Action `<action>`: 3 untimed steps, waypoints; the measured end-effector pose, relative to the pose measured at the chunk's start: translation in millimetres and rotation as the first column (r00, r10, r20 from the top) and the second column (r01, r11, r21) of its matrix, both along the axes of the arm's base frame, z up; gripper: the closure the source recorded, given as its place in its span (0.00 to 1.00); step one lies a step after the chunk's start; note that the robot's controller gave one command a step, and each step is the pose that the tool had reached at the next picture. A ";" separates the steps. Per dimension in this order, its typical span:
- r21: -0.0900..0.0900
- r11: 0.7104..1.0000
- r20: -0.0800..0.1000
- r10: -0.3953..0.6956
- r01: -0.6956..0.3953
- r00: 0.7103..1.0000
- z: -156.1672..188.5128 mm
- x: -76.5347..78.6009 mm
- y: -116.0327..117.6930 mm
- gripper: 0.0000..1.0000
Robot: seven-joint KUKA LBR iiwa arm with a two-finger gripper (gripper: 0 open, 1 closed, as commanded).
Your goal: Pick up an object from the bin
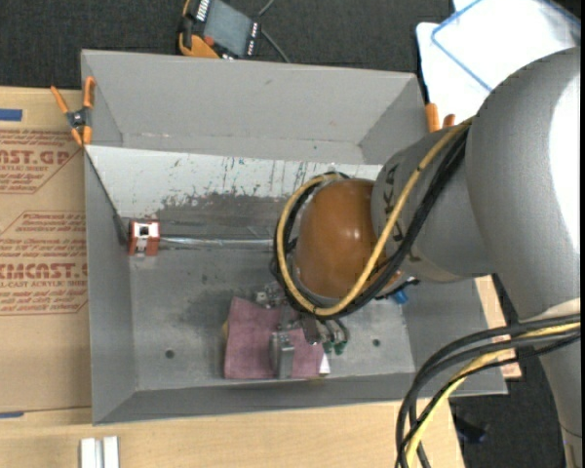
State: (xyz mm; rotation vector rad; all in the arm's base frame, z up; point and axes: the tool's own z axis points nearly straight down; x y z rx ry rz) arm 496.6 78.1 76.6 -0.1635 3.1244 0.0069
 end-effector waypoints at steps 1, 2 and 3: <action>0.000 1.000 0.000 0.000 0.000 1.000 0.0 0.0 0.0 1.00; 0.000 1.000 0.000 0.000 0.000 1.000 0.0 0.0 0.0 1.00; 0.000 1.000 0.000 0.000 0.000 1.000 0.0 0.0 0.0 1.00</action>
Offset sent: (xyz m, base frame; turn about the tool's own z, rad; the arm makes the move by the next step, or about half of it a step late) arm 0.0000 0.0000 0.0000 0.0000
